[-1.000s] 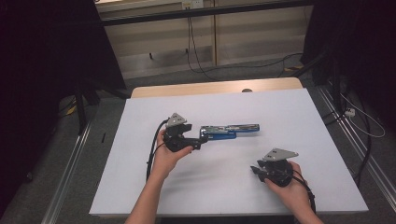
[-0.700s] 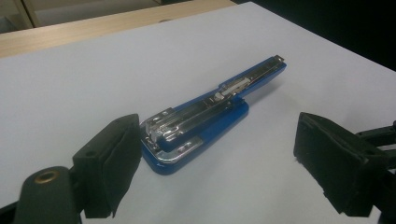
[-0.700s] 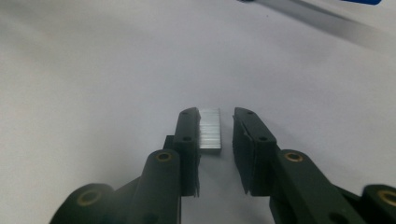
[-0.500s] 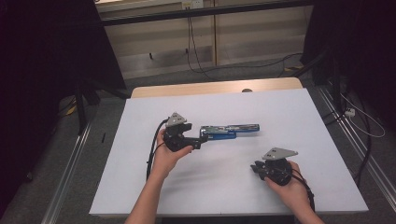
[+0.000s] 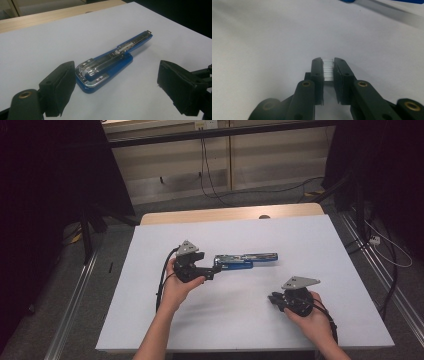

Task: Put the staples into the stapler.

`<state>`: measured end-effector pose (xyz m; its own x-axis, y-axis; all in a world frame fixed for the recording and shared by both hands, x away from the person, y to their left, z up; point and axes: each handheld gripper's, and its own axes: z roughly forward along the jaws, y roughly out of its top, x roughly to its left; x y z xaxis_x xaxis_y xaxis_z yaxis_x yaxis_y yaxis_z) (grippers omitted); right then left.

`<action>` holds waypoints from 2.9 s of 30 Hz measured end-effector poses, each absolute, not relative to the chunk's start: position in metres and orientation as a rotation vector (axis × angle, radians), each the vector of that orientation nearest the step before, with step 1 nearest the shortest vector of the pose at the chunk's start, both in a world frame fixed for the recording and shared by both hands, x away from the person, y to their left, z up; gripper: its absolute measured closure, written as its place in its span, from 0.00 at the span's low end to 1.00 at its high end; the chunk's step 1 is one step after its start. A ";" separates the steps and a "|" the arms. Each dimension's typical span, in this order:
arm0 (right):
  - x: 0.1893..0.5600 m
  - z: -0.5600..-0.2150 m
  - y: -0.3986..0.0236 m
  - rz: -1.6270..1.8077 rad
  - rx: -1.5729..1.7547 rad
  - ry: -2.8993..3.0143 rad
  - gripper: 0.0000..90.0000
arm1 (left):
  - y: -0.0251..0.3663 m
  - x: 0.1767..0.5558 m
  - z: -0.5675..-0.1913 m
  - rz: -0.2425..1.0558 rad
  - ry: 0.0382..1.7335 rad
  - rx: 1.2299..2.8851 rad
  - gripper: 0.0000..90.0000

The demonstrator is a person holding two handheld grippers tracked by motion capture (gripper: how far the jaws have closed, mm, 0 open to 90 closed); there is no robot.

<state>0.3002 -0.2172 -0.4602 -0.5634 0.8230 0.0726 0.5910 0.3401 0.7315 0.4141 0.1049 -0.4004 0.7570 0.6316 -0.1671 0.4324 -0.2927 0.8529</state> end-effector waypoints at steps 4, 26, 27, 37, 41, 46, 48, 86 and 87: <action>0.302 -0.458 -0.216 1.072 1.233 2.318 0.88 | 0.108 0.413 -0.398 0.246 0.813 1.924 0.17; 0.321 -0.448 -0.206 0.897 1.174 2.521 0.88 | 0.110 0.411 -0.398 0.243 0.810 1.957 0.16; 0.322 -0.447 -0.205 0.877 1.171 2.535 0.88 | 0.110 0.411 -0.398 0.243 0.810 1.957 0.16; 0.330 -0.442 -0.202 0.808 1.121 2.619 0.86 | 0.119 0.405 -0.396 0.253 0.803 1.976 0.16; 0.330 -0.442 -0.201 0.816 1.126 2.633 0.79 | 0.122 0.405 -0.397 0.257 0.810 1.978 0.16; 0.327 -0.441 -0.202 0.800 1.110 2.630 0.82 | 0.123 0.405 -0.397 0.258 0.812 1.974 0.16; 0.326 -0.442 -0.205 0.810 1.119 2.628 0.84 | 0.124 0.405 -0.397 0.258 0.814 1.972 0.16; 0.373 -0.403 -0.201 0.835 0.878 2.779 0.88 | 0.154 0.383 -0.405 0.266 0.860 1.968 0.15; 0.376 -0.399 -0.201 0.844 0.874 2.780 0.88 | 0.158 0.382 -0.406 0.267 0.864 1.969 0.15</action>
